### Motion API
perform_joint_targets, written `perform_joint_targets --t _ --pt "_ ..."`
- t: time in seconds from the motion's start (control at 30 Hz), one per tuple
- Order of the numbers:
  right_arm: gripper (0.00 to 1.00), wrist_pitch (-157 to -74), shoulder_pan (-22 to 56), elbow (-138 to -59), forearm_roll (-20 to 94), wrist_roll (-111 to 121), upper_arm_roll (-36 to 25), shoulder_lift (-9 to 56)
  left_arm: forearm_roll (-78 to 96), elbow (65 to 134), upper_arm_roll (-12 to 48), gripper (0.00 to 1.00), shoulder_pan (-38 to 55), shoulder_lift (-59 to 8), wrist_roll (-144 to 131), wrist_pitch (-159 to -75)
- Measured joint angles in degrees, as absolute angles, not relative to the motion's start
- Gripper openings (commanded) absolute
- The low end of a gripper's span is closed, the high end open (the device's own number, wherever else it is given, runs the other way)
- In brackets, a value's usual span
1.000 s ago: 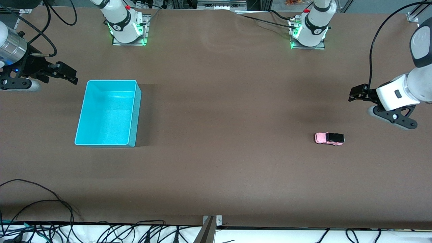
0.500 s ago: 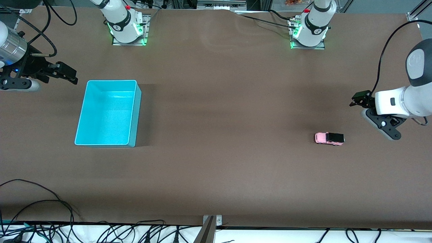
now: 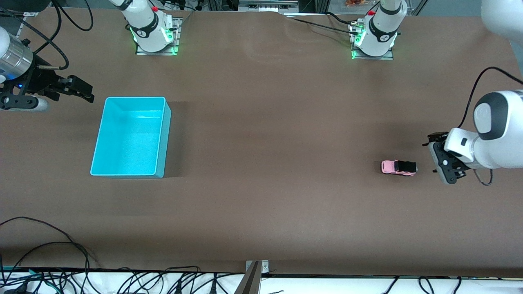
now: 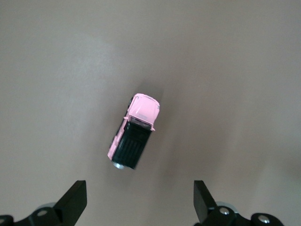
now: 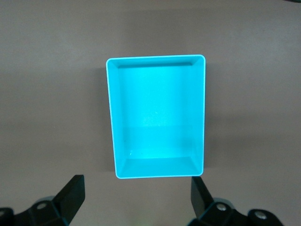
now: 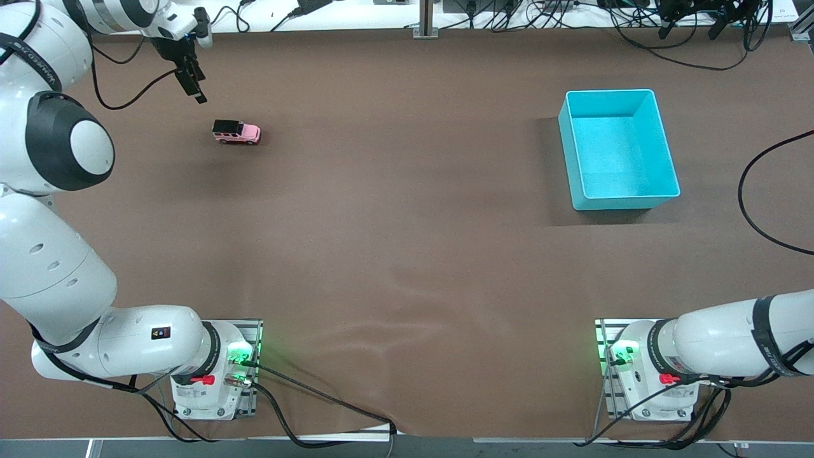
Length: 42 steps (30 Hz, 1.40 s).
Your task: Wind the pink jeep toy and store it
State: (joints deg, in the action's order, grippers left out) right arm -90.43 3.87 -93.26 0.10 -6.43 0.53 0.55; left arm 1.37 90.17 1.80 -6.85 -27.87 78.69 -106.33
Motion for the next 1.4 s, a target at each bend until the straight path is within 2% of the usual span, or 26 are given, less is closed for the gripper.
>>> perform_joint_targets --t 0.2,0.73,1.2,1.27,1.33,1.4 --pt "1.0 -90.4 3.9 -93.3 0.1 -6.4 0.5 0.6 1.4 91.2 1.9 1.0 -6.8 -30.2 86.2 -110.8" --pt "1.0 -90.4 3.8 -93.3 0.1 -6.4 0.0 0.6 1.4 106.5 2.0 1.0 -6.8 -30.7 96.3 -131.3" --pt "1.0 -90.4 3.8 -93.3 0.1 -6.4 0.0 0.6 1.4 112.1 2.1 1.0 -6.8 -30.7 98.2 -140.3" --pt "1.0 -90.4 3.8 -93.3 0.1 -6.4 0.0 0.6 1.4 113.2 2.1 0.93 -6.8 -30.7 98.2 -141.8" --pt "1.0 -90.4 3.8 -93.3 0.1 -6.4 0.0 0.6 1.4 113.9 2.1 0.76 -6.8 -30.8 98.2 -142.7" --pt "1.0 -90.4 3.8 -93.3 0.1 -6.4 0.0 0.6 1.4 114.3 2.2 0.5 -6.8 -30.8 98.3 -143.1"
